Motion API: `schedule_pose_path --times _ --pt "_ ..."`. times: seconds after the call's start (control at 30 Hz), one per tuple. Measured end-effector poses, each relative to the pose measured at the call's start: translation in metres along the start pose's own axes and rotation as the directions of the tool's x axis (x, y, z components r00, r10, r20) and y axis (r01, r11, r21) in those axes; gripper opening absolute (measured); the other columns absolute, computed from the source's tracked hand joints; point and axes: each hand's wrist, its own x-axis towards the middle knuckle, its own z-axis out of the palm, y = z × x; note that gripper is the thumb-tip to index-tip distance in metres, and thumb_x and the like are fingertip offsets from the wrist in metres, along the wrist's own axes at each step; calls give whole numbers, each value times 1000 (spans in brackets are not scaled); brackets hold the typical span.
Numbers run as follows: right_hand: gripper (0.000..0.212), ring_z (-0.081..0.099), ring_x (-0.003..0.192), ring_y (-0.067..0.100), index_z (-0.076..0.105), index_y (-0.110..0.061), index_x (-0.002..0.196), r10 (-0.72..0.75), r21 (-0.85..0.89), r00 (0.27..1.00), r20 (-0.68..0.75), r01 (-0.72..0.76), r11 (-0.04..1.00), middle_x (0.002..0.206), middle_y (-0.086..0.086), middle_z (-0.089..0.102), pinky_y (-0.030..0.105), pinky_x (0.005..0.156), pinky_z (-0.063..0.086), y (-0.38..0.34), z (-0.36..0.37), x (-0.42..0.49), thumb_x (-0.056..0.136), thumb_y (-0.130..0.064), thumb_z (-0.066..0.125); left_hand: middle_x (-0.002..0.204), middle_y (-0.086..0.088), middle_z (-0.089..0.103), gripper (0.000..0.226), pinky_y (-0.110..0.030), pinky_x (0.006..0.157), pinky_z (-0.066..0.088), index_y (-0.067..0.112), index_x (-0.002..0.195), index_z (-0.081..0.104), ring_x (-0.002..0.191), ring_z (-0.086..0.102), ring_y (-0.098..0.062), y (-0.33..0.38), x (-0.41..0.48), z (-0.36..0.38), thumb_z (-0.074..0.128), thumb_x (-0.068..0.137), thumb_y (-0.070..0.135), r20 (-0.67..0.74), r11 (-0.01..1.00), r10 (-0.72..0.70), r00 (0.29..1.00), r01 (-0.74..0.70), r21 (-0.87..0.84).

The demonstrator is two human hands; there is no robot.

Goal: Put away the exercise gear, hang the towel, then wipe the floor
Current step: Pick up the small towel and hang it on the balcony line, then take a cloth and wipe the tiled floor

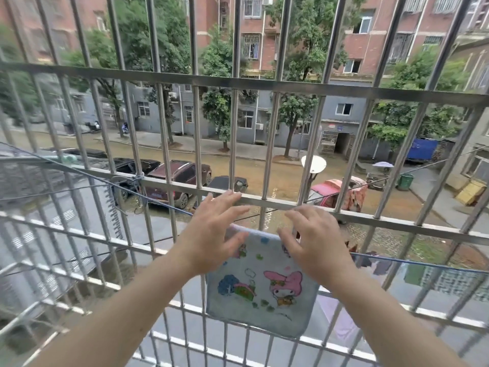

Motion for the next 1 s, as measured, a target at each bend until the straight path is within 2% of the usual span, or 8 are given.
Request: schedule_pose_path --times 0.1,0.2,0.4,0.6,0.7,0.8,0.93,1.0 --pt "43 44 130 24 58 -17 130 -103 120 992 -73 111 987 130 2 57 46 112 34 -25 7 -24 93 -40 55 161 6 29 57 -43 125 7 28 148 43 152 10 -7 17 -35 1 57 95 46 -7 999 -33 999 34 35" --pt "51 39 136 25 54 -15 136 -161 248 985 -58 170 954 135 1 54 49 113 33 -52 27 -56 90 -33 62 161 4 30 58 -47 124 10 26 148 43 152 14 -11 23 -84 6 57 96 46 5 991 -115 993 115 68" --pt "50 37 139 25 54 -16 134 -284 423 951 122 209 882 137 0 53 47 112 35 -110 71 -108 88 -35 60 161 6 28 58 -49 121 20 29 147 43 152 15 -13 28 -199 -12 60 94 44 86 927 -350 933 331 177" --pt "58 34 139 21 40 -26 146 -424 425 852 308 275 863 148 -5 41 34 115 26 -176 76 -169 92 -44 54 159 12 30 60 -42 122 21 36 147 40 149 5 2 52 -311 -57 62 92 45 14 803 -571 821 554 218" --pt "61 33 139 19 37 -26 149 -486 448 795 363 308 839 151 -7 36 30 115 23 -210 71 -199 94 -43 56 157 26 16 60 -31 124 4 47 147 31 142 -13 15 68 -370 -75 61 94 45 -34 739 -653 757 646 189" --pt "63 21 146 14 24 -29 155 -525 498 734 431 292 816 158 -11 25 30 121 18 -248 68 -228 98 -45 47 150 35 0 59 -12 113 -16 51 147 23 131 -24 22 83 -427 -93 53 97 48 -40 675 -720 693 713 192" --pt "62 12 147 7 19 -31 156 -566 514 695 443 321 796 160 -15 18 12 112 -5 -307 59 -273 100 -47 43 157 30 3 61 -21 118 -7 46 151 26 146 -9 7 96 -514 -116 48 96 56 15 601 -794 608 781 173" --pt "61 11 147 8 19 -28 155 -613 520 641 462 364 773 161 -13 17 4 102 -16 -336 56 -295 101 -43 42 158 24 17 59 -22 119 -1 44 148 34 151 8 -5 99 -555 -128 53 93 53 69 553 -832 550 813 183"
